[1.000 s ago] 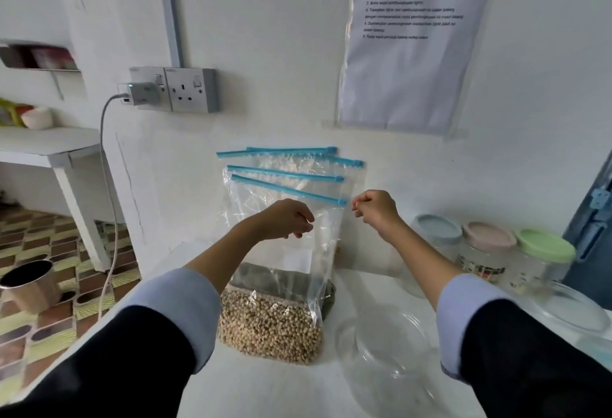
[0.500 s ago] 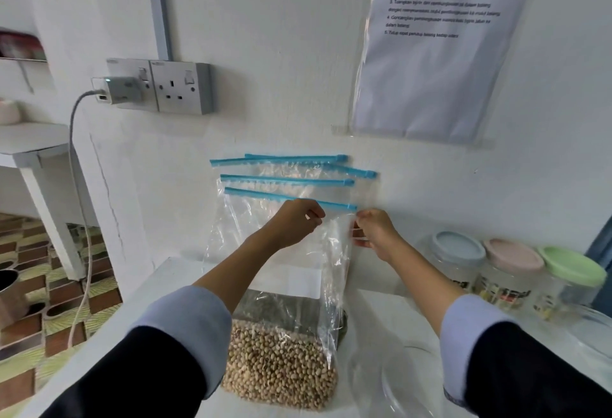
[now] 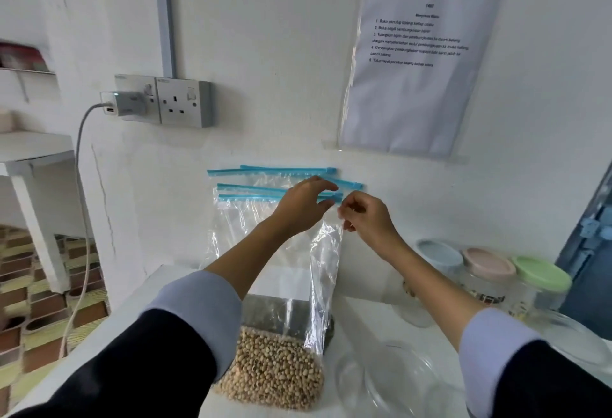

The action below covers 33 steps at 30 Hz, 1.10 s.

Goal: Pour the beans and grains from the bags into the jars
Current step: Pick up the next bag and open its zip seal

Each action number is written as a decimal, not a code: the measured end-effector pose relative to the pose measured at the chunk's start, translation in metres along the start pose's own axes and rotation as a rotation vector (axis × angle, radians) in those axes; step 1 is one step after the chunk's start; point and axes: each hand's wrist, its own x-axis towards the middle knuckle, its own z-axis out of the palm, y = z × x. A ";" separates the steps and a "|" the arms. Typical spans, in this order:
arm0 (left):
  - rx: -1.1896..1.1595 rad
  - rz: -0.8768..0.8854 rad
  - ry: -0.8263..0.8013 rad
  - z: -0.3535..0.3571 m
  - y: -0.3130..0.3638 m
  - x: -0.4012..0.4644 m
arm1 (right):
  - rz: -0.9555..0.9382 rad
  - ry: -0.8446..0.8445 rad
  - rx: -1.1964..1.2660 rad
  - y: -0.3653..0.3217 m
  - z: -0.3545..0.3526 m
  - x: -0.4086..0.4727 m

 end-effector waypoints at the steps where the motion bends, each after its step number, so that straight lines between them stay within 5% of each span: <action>1: -0.006 0.002 -0.014 -0.002 0.002 -0.002 | -0.017 -0.007 0.006 -0.005 -0.002 -0.003; 15: -0.165 0.118 0.013 -0.021 0.016 -0.031 | -0.142 -0.222 -0.379 -0.047 -0.023 -0.024; 22: 0.100 0.186 -0.020 -0.035 0.003 -0.043 | -0.022 -0.328 -0.305 -0.058 -0.021 -0.029; 33: 0.443 -0.108 0.202 -0.070 -0.081 -0.060 | 0.217 -0.701 -0.420 -0.053 -0.043 -0.040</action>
